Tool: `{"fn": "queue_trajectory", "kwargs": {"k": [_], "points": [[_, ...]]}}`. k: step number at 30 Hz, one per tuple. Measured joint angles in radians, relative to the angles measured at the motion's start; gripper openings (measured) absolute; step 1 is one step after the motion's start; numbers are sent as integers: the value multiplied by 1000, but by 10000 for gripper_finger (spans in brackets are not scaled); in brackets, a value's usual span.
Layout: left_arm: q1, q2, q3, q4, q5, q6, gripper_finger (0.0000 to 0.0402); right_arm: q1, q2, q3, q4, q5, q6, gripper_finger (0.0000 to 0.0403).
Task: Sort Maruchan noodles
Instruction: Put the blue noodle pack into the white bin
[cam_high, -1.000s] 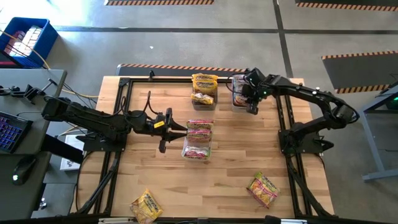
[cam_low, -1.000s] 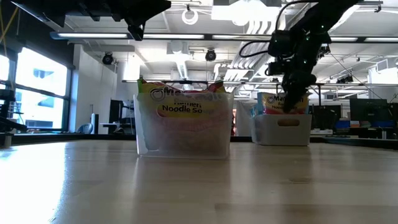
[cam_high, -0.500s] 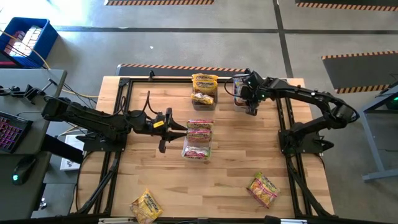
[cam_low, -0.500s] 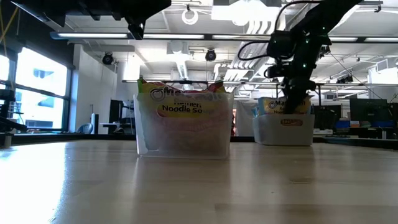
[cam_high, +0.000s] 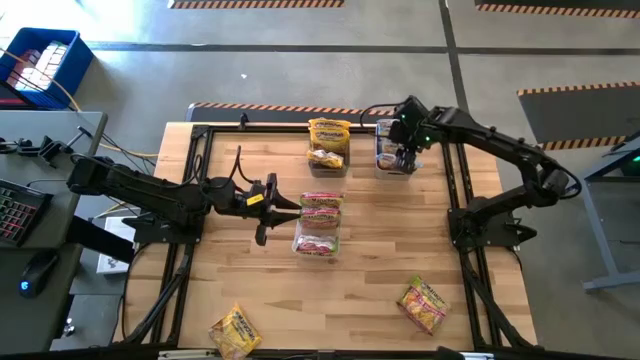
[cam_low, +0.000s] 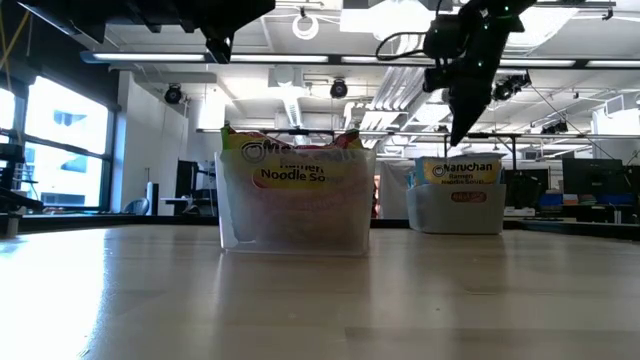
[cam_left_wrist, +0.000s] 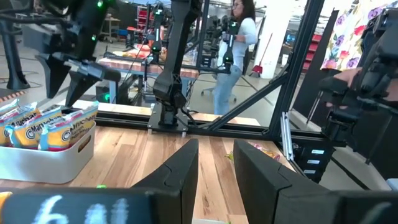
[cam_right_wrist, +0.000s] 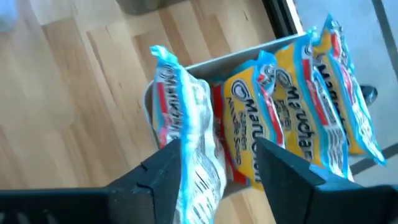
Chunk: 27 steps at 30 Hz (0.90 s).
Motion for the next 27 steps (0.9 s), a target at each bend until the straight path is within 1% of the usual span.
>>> {"fn": "queue_trajectory", "kwargs": {"k": [2,4,7,11,13,17,20,24,27], "points": [[0,0,0,0,0,0,91,0,0,9,-19,4,15,169],[0,0,0,0,0,0,91,0,0,4,-17,11,20,148],[0,0,0,0,0,0,91,0,-1,-32,-8,30,18,102],[0,0,0,0,0,0,91,0,-1,-91,40,30,4,29],[0,0,0,0,0,0,91,0,-1,-128,84,30,-15,8],[0,0,0,-1,0,0,91,-3,-1,-196,176,32,-24,20],[0,0,0,0,0,0,91,-5,-1,-215,191,83,-29,21],[0,0,0,0,0,0,91,-5,-5,-191,153,186,-33,6],[0,0,0,0,0,0,91,-1,-31,-155,120,203,-20,2]]}}
